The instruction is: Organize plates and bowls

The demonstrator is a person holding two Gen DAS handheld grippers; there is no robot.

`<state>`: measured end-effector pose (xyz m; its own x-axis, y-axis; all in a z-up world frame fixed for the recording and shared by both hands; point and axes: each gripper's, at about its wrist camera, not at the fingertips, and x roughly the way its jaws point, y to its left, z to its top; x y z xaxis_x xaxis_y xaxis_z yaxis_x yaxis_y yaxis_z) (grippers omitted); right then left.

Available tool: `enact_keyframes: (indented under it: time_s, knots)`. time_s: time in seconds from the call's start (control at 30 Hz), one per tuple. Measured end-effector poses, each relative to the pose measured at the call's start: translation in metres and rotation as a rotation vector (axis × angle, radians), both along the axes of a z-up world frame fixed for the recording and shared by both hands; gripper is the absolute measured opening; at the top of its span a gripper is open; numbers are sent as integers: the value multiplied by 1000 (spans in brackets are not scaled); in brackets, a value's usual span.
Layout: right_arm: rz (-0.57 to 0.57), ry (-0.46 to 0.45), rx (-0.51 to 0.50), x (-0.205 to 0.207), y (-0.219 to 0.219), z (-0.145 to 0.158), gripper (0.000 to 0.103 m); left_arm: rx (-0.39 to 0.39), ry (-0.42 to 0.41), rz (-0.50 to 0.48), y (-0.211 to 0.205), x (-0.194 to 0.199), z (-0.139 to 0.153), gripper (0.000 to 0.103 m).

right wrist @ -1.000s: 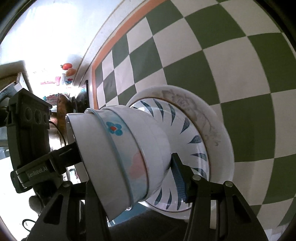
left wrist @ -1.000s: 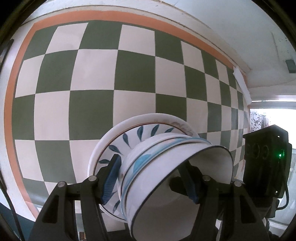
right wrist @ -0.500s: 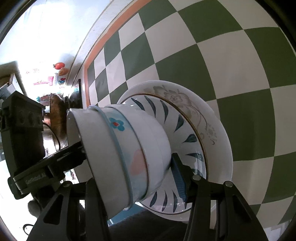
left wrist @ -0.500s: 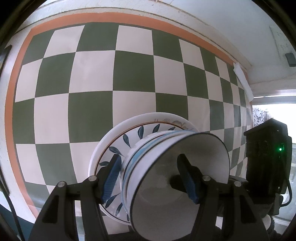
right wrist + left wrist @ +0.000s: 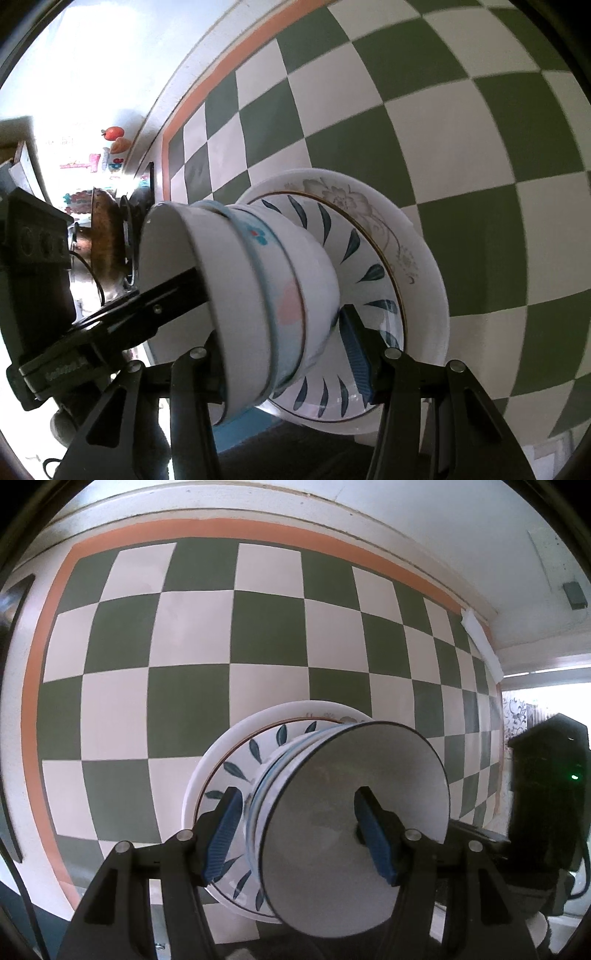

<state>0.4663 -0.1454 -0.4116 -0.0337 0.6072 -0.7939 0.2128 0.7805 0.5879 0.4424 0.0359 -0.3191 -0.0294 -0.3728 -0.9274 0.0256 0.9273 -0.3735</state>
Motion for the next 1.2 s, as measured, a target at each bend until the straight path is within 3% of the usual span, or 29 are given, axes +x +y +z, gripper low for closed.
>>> enact_keyframes:
  time_s: [0.03,0.1,0.2,0.23,0.3,0.37,0.4,0.47,0.67,0.77,0.83,0.97,1.2]
  knots:
    - [5,-20,-23,-1,0,6,53,-3,-2,2,1,-2,2,62]
    - [14,-48,-64,-3,-1,17,53,1,-25,2,4,-7,8,74]
    - [25,-93,-130,-9,-2,36,56,41,-111,-4,6,-16,26,77]
    - [33,-111,-155,-12,-2,43,59,59,-146,-1,8,-20,33,78]
    - [49,-151,-210,-18,0,58,70,80,-216,4,11,-28,47,92]
    - [64,-184,-256,-25,2,71,83,94,-278,22,16,-35,60,96]
    - [66,-208,-279,-29,3,79,85,95,-304,24,18,-39,66,102]
    - [72,-250,-337,-38,7,94,93,110,-351,33,20,-47,77,102]
    - [35,-364,-475,-68,9,135,99,169,-460,31,20,-69,102,102]
    - [-20,-412,-514,-84,6,152,100,158,-488,18,21,-83,114,102]
    - [-45,-447,-531,-95,3,164,100,164,-513,15,19,-94,123,102]
    - [-54,-492,-554,-116,-2,185,101,249,-577,39,14,-119,142,102]
    - [-45,-585,-562,-156,-10,218,101,337,-653,130,13,-169,175,102]
